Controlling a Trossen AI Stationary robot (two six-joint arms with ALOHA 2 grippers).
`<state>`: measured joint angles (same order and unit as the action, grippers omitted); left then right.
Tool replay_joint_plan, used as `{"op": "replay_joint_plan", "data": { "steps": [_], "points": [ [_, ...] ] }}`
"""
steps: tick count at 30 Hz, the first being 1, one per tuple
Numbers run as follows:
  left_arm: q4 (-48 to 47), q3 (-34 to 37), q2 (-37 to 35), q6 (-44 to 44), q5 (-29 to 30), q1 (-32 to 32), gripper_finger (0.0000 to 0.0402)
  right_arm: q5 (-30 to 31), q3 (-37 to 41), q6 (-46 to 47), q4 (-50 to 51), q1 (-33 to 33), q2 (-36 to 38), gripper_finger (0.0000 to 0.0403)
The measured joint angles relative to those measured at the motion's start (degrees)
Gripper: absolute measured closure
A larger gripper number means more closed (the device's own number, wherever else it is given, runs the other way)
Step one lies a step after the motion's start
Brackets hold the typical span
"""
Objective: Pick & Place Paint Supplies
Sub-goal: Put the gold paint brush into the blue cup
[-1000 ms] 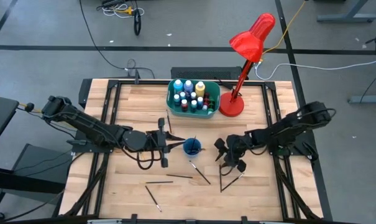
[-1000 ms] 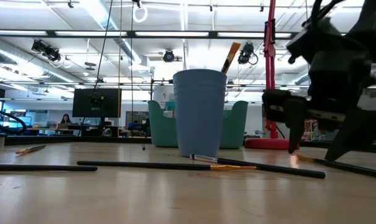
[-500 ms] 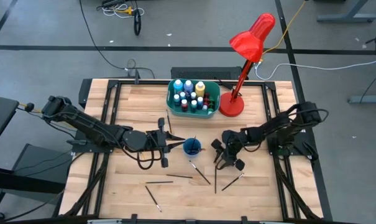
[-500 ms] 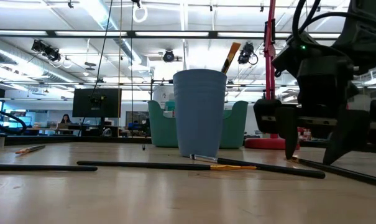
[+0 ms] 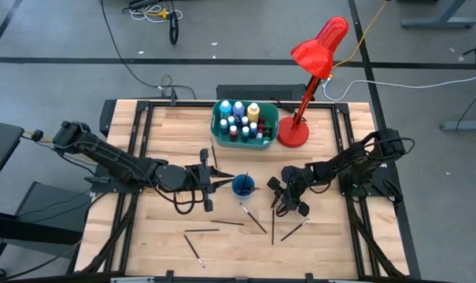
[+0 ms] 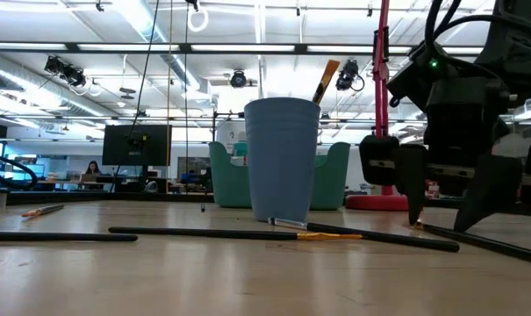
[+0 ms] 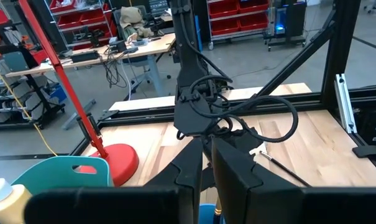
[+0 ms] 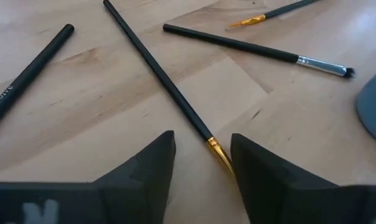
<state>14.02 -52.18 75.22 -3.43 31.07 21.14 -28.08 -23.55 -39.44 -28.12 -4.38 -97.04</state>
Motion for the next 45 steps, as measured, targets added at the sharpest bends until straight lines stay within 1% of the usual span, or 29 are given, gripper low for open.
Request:
{"op": "replay_joint_plan", "data": {
  "steps": [5,9,13,16,19,22,24,28,30,35,40,42,45],
  "points": [
    [0.0,0.0,0.0,0.0,0.0,0.0,0.0354,0.2,-1.7,4.2,0.9,0.8,-0.2,0.0277],
    [0.0,0.0,0.0,0.0,0.0,0.0,0.0354,1.7,-3.3,7.2,1.5,1.3,-0.4,0.0288],
    [0.0,0.0,0.0,0.0,0.0,0.0,0.0354,2.6,-3.8,4.5,3.1,1.3,-0.8,0.0290],
    [0.0,0.0,0.0,0.0,0.0,0.0,0.0354,1.0,-3.9,2.5,2.2,1.4,-2.8,0.0290],
    [-0.1,0.0,0.0,0.1,-0.2,0.0,0.0354,0.3,-4.2,2.0,0.8,1.4,-4.5,0.0290],
    [-0.1,0.0,0.0,0.2,-0.3,0.0,0.0354,0.4,-4.6,2.5,1.5,1.3,-4.6,0.0297],
    [0.0,0.0,0.0,0.1,-0.3,0.0,0.0354,0.4,-4.8,2.4,2.0,1.3,-4.6,0.0313],
    [0.0,0.0,0.0,0.1,-0.3,0.0,0.0354,0.4,-4.7,2.2,2.0,1.2,-4.6,0.0372],
    [0.0,0.0,0.0,0.1,-0.3,0.0,0.0354,0.4,-4.7,2.1,1.9,1.2,-4.6,0.0392],
    [0.0,0.0,0.0,0.2,-0.3,0.0,0.0354,0.5,-4.7,1.9,1.9,1.2,-4.6,0.0378],
    [-0.1,0.0,0.0,1.2,-0.7,0.0,0.0354,0.9,-4.6,2.5,1.9,0.5,-4.1,0.0395],
    [-0.1,0.0,0.0,1.3,-0.7,0.0,0.0354,0.9,-4.5,6.1,1.2,-0.1,-3.0,0.0398],
    [-0.1,0.0,0.0,1.3,-0.7,0.0,0.0354,-0.9,-4.0,13.0,0.6,-1.4,-0.6,0.0400]
  ]
}}
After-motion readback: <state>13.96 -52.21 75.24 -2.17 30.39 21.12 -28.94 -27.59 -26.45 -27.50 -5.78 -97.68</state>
